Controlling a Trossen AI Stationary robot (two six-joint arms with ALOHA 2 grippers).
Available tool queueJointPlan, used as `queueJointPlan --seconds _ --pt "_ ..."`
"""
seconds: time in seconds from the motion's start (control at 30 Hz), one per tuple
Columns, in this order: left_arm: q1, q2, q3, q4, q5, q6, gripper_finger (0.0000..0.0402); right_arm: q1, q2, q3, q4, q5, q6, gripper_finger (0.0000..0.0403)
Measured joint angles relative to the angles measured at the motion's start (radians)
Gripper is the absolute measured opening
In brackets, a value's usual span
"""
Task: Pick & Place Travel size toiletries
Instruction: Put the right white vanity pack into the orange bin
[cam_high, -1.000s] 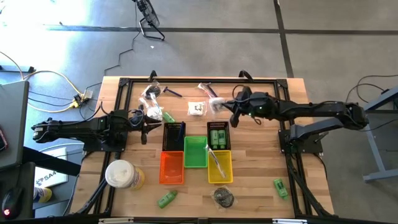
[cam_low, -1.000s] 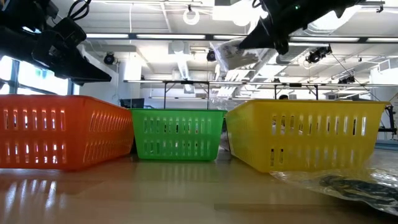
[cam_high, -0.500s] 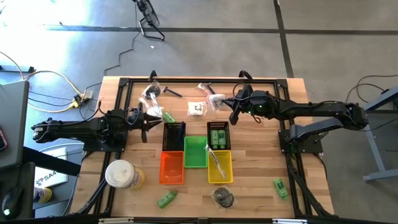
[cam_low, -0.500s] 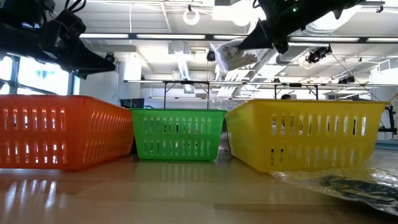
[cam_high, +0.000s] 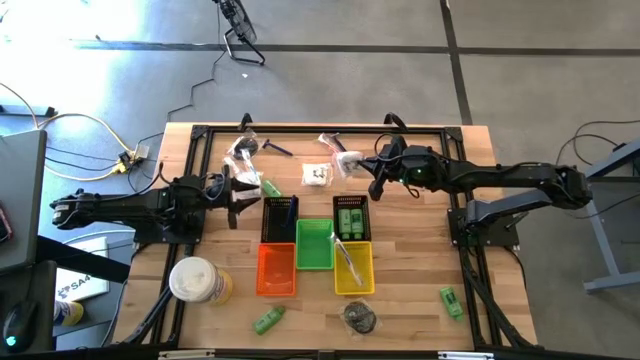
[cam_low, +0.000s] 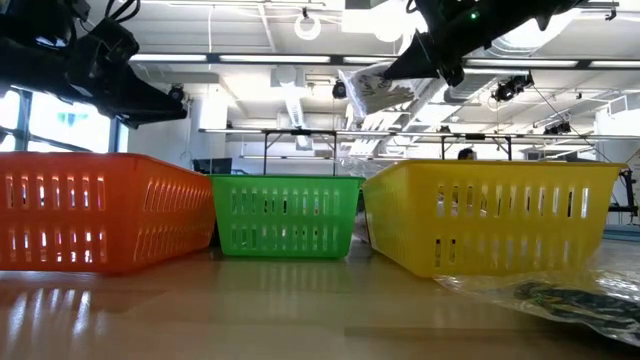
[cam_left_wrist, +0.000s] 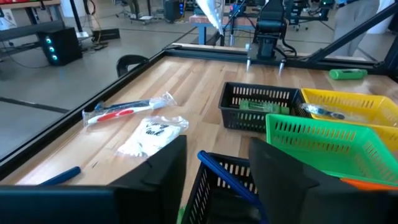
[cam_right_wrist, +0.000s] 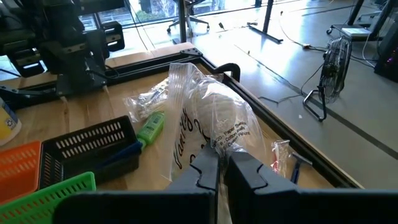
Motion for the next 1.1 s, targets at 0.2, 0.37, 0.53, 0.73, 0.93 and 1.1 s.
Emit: queueJointPlan --seconds 0.2,0.37,0.53,0.73,0.93,1.1 --pt "0.0 0.0 0.0 0.005 0.002 0.0 0.0215 0.0 0.0 0.0 0.002 0.0 0.0 0.0003" --pt "0.0 0.0 0.0 0.005 0.066 -0.001 0.0227 0.0 0.0 0.0 0.008 0.0 0.0 0.0003" --pt "0.0 0.001 0.0 0.058 0.087 -0.022 0.0228 0.012 0.02 0.0 0.075 -0.002 0.004 0.0003" --pt "0.0 0.054 0.0 0.213 0.087 -0.038 0.0228 0.03 0.101 -0.001 0.202 -0.029 -0.04 0.0003" --pt "0.0 0.16 0.0 0.315 0.066 -0.121 0.0228 0.032 0.187 -0.001 0.333 -0.074 -0.053 0.0003" --pt "0.0 0.278 0.0 0.439 0.06 -0.129 0.0228 0.035 0.251 -0.001 0.458 -0.143 -0.074 0.0003"
